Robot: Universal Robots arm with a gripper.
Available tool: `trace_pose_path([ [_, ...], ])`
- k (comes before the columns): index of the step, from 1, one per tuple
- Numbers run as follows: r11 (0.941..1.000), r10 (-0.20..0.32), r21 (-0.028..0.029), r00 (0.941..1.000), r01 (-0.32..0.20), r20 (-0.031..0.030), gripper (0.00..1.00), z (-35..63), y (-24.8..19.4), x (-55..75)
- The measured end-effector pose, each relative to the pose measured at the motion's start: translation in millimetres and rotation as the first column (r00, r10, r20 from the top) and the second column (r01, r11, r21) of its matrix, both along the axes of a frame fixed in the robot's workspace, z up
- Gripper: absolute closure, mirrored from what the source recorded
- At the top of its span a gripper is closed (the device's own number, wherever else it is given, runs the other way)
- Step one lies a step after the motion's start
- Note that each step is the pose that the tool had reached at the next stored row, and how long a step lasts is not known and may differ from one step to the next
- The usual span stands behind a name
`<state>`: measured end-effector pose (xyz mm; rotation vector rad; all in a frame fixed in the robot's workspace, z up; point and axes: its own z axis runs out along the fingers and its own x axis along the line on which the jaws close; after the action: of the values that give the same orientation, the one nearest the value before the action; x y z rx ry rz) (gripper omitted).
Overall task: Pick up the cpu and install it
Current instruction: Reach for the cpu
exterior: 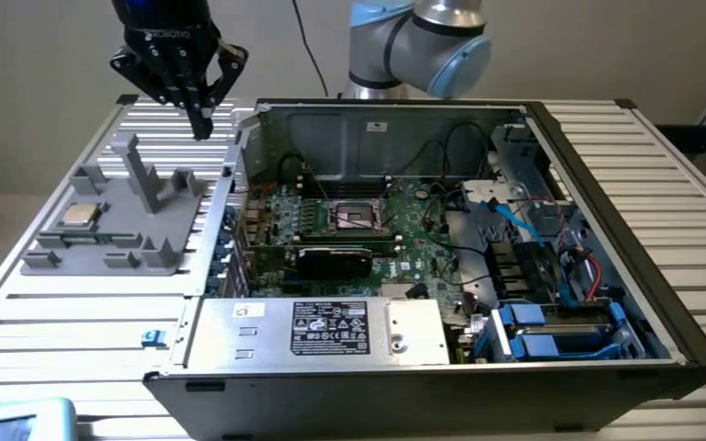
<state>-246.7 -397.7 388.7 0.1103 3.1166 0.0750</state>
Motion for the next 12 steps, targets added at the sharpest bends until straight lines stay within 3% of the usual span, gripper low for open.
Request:
trace_pose_path([
  [12, 1.0000, 0.005, 0.0000, 1.0000, -0.005, 0.0001, 0.89, -1.2, 0.1, -54.4],
])
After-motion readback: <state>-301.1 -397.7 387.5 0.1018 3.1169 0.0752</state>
